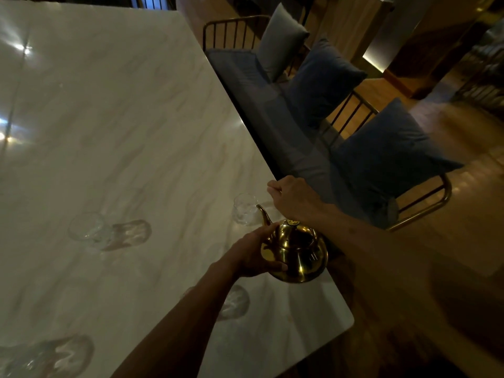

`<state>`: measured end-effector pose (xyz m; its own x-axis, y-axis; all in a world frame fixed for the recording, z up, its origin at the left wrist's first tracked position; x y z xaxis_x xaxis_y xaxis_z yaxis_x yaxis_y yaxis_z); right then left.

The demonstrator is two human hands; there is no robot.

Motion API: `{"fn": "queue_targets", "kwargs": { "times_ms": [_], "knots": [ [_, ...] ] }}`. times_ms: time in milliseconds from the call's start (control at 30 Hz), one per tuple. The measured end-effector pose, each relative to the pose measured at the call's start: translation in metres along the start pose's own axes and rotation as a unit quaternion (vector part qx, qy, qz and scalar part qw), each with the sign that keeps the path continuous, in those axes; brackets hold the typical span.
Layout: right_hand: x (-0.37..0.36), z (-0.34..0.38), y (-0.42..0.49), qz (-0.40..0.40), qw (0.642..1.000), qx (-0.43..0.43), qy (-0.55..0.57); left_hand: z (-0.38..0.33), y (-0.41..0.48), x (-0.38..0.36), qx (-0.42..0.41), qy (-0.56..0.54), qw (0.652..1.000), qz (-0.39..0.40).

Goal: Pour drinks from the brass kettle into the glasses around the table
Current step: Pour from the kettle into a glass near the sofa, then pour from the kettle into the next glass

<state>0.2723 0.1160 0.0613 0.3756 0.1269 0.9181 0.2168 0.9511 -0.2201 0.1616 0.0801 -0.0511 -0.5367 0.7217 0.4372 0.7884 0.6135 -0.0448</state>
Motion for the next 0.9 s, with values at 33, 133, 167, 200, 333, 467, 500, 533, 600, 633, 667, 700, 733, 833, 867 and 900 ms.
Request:
{"fn": "queue_targets", "kwargs": {
  "times_ms": [33, 133, 167, 200, 333, 467, 500, 533, 600, 633, 667, 700, 733, 833, 867, 900],
  "knots": [
    [0.002, -0.002, -0.004, -0.010, 1.000, -0.004, 0.012, 0.002, 0.000, -0.002, -0.002, 0.005, 1.000, -0.004],
    [0.003, -0.011, -0.014, -0.050, 0.998, -0.004, 0.047, 0.005, 0.001, -0.006, -0.005, 0.036, 0.999, -0.015],
    [0.003, -0.013, -0.017, -0.061, 0.997, 0.004, 0.052, 0.005, 0.000, -0.007, -0.006, 0.051, 0.999, -0.019],
    [0.003, -0.015, -0.022, -0.073, 0.996, 0.012, 0.057, 0.005, -0.002, -0.010, -0.006, 0.067, 0.997, -0.025],
    [0.004, -0.022, -0.035, -0.092, 0.991, 0.042, 0.087, 0.000, -0.009, -0.018, -0.010, 0.118, 0.992, -0.046],
    [0.006, -0.025, -0.049, -0.088, 0.987, 0.083, 0.109, -0.009, -0.020, -0.027, -0.023, 0.153, 0.984, -0.085],
    [0.007, -0.025, -0.053, -0.082, 0.986, 0.099, 0.108, -0.012, -0.024, -0.030, -0.022, 0.160, 0.982, -0.099],
    [0.009, -0.024, -0.058, -0.076, 0.985, 0.115, 0.105, -0.017, -0.029, -0.033, -0.023, 0.165, 0.979, -0.114],
    [0.013, -0.021, -0.068, -0.069, 0.981, 0.147, 0.102, -0.025, -0.040, -0.040, -0.024, 0.172, 0.974, -0.143],
    [0.014, -0.019, -0.073, -0.067, 0.979, 0.165, 0.100, -0.029, -0.045, -0.043, -0.023, 0.174, 0.972, -0.157],
    [0.015, -0.016, -0.078, -0.063, 0.977, 0.181, 0.096, -0.034, -0.051, -0.047, -0.020, 0.176, 0.969, -0.171],
    [0.015, -0.014, -0.084, -0.059, 0.975, 0.194, 0.092, -0.038, -0.057, -0.050, -0.012, 0.176, 0.967, -0.186],
    [0.015, -0.012, -0.089, -0.055, 0.973, 0.206, 0.089, -0.041, -0.063, -0.055, -0.001, 0.173, 0.964, -0.199],
    [0.009, -0.006, -0.104, -0.037, 0.967, 0.239, 0.085, -0.048, -0.081, -0.068, 0.020, 0.162, 0.959, -0.234],
    [0.007, -0.003, -0.110, -0.030, 0.964, 0.252, 0.080, -0.049, -0.087, -0.072, 0.030, 0.159, 0.957, -0.241],
    [0.004, 0.000, -0.115, -0.021, 0.962, 0.262, 0.075, -0.049, -0.093, -0.077, 0.041, 0.154, 0.955, -0.250]
  ]
}}
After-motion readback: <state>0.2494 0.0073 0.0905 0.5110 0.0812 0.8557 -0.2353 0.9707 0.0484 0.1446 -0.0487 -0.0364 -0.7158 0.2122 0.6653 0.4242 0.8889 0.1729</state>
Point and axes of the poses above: each hand's wrist, its own y-axis towards the middle knuckle, its own x-axis out of the back of the hand, z = x × y, the point moved 4 cm from there along y, towards the middle knuckle, and after that the axes turned 7 degrees about -x, right-handed, at the moved point
